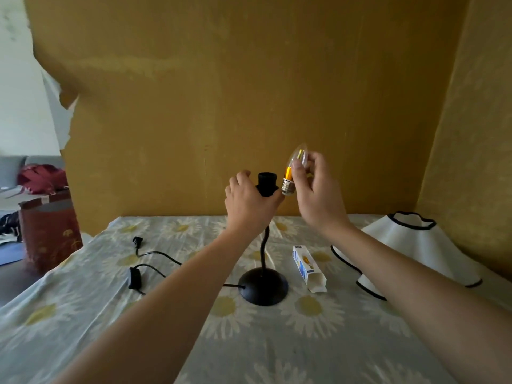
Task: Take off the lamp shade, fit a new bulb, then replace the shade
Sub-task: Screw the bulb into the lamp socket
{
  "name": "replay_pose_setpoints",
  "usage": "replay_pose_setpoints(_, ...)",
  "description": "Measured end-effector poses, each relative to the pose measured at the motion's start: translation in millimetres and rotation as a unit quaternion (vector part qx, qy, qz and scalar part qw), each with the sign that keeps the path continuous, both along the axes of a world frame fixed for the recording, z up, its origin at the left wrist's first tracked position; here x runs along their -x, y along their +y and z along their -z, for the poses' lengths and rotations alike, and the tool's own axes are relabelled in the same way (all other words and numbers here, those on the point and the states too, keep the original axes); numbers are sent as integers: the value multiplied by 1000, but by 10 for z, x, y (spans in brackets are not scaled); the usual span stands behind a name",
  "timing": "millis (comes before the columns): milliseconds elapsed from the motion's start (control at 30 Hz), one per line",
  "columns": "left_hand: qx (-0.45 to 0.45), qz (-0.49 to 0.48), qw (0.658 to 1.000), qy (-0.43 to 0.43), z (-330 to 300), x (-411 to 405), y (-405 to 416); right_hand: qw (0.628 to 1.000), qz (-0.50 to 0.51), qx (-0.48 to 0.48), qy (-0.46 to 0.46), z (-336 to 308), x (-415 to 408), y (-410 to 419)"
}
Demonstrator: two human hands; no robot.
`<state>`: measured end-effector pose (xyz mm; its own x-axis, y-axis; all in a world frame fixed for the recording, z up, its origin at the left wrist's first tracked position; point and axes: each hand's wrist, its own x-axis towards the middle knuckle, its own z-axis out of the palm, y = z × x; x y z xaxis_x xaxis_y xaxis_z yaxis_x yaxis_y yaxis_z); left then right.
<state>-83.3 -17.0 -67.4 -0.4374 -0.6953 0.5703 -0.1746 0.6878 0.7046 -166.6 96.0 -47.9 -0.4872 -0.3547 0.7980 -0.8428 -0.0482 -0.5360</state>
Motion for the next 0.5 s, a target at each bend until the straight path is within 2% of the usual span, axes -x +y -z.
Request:
replay_pose_setpoints(67,-54,44,998,6,-44,76,-41,1000,0,-2,3,-22,7,-36)
replay_pose_setpoints(133,-68,71,995,13,-45,147,-63,1000,4,-3,10,-49,20,-68)
replay_pose_setpoints(233,-63,69,995,36,-9,226,-68,1000,1,-2,15,-100,54,-107)
replay_pose_setpoints(400,-148,101,976,119,124,335,-75,1000,0,-6,14,-182,91,-151)
replay_pose_setpoints(500,-138,93,976,142,182,345,-58,1000,-7,-5,16,-247,111,-183)
